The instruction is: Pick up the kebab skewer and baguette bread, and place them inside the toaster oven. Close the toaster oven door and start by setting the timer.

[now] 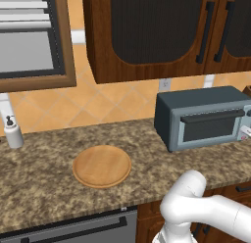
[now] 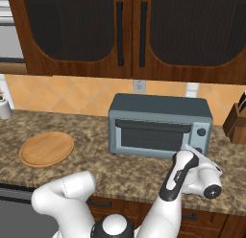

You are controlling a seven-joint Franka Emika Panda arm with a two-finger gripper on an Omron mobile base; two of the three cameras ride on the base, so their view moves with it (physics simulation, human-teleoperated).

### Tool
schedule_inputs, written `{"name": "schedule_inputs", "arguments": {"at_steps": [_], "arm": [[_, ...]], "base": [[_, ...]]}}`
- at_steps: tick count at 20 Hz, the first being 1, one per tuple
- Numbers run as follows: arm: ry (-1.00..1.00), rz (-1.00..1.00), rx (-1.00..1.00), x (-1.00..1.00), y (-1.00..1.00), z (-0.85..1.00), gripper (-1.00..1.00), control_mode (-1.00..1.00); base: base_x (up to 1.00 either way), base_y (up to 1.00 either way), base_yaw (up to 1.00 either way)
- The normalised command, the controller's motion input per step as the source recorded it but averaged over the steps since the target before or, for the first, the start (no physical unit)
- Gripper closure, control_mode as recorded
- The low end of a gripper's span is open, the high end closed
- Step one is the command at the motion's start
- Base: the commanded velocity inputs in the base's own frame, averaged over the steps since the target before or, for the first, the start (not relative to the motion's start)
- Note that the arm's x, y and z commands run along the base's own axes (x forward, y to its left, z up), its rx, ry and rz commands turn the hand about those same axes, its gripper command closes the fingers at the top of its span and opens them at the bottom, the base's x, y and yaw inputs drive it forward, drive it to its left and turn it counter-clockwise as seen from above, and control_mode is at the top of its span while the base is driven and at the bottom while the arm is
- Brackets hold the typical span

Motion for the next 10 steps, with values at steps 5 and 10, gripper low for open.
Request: {"name": "schedule_inputs", "arguments": {"at_steps": [5,10], "arm": [[0.00,0.00,0.16,0.00,0.00,0.00,1.00,-1.00],[0.00,-0.02,0.15,0.00,0.00,0.00,1.00,-1.00]], "base": [[0.00,0.00,0.00],[0.00,0.00,0.00]]}}
